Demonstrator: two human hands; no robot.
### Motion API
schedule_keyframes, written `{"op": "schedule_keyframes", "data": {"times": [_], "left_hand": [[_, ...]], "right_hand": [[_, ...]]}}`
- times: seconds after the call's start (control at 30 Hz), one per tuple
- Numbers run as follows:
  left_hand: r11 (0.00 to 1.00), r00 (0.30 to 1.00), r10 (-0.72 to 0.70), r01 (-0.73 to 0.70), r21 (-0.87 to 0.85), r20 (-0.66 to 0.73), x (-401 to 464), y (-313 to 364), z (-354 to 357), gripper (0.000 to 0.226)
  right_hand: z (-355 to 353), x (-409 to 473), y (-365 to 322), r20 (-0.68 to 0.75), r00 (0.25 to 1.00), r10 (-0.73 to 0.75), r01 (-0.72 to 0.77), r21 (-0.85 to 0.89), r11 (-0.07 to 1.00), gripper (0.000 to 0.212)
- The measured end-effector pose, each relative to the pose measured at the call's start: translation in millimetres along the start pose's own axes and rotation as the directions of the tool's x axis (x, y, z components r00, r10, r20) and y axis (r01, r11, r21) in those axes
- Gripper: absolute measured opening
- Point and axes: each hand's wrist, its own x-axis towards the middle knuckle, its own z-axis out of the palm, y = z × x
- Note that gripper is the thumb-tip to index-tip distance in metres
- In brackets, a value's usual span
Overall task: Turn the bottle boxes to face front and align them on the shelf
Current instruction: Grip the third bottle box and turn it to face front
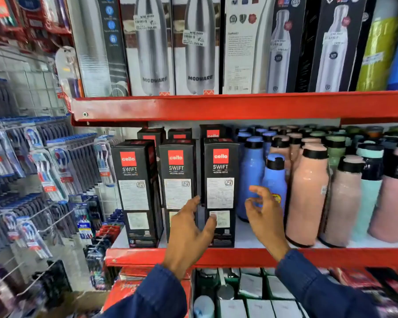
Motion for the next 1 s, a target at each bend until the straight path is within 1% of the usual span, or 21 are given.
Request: {"op": "schedule_keyframes", "data": {"times": [0.03,0.07,0.17,0.23,0.27,0.33,0.4,0.5,0.57,0.63,0.73,0.77,0.83,0.9,1.0], "left_hand": [[0.999,0.999,-0.044,0.045,-0.019,0.02,1,-1,3,0.071],[0.998,0.998,-0.056,0.057,-0.038,0.03,2,-1,7,0.076],[0.996,0.994,-0.088,0.088,-0.009,0.067,2,0,19,0.08],[0.996,0.995,-0.084,0.084,0.005,0.061,3,0,26,0.077],[0.997,0.996,-0.077,0.077,0.003,0.045,4,1,27,0.075],[0.996,0.994,-0.09,0.089,0.017,0.056,6,-1,32,0.076],[0.996,0.995,-0.084,0.084,0.005,0.06,6,-1,35,0.074],[0.998,0.997,-0.058,0.06,-0.033,0.057,4,1,37,0.069],[0.996,0.994,-0.08,0.083,-0.035,0.067,3,1,37,0.074],[0.992,0.989,-0.12,0.123,-0.029,0.085,4,0,38,0.083],[0.991,0.987,-0.126,0.13,-0.033,0.096,5,-1,40,0.086],[0.991,0.988,-0.125,0.129,-0.036,0.096,5,0,40,0.087],[0.993,0.989,-0.112,0.116,-0.033,0.101,8,-1,39,0.091],[0.995,0.992,-0.08,0.085,-0.05,0.101,12,1,36,0.097],[0.995,0.995,-0.019,0.029,-0.1,0.101,21,-1,33,0.104]], "right_hand": [[2,-1,3,0.028,0.996,0.082,-0.082,0.019,0.996,0.033],[3,-2,3,0.05,0.991,0.121,-0.122,0.012,0.993,0.032],[12,-2,14,0.109,0.978,0.179,-0.183,0.029,0.983,0.03],[16,5,17,0.126,0.971,0.201,-0.209,0.056,0.976,0.033],[17,9,18,0.135,0.971,0.195,-0.204,0.054,0.977,0.034],[21,18,19,0.156,0.97,0.187,-0.195,0.039,0.98,0.034],[22,24,15,0.239,0.952,0.19,-0.207,0.045,0.977,0.038],[28,33,22,0.416,0.872,0.258,-0.301,0.041,0.953,0.055],[33,39,38,0.497,0.806,0.323,-0.392,0.039,0.919,0.062],[32,42,42,0.573,0.743,0.346,-0.462,0.064,0.885,0.06],[24,42,31,0.631,0.694,0.346,-0.523,0.112,0.845,0.054],[22,42,30,0.634,0.694,0.342,-0.534,0.135,0.835,0.054],[18,42,32,0.623,0.721,0.302,-0.517,0.195,0.833,0.056],[13,41,32,0.601,0.76,0.247,-0.476,0.256,0.841,0.058],[4,39,32,0.521,0.831,0.194,-0.392,0.302,0.869,0.053]]}}
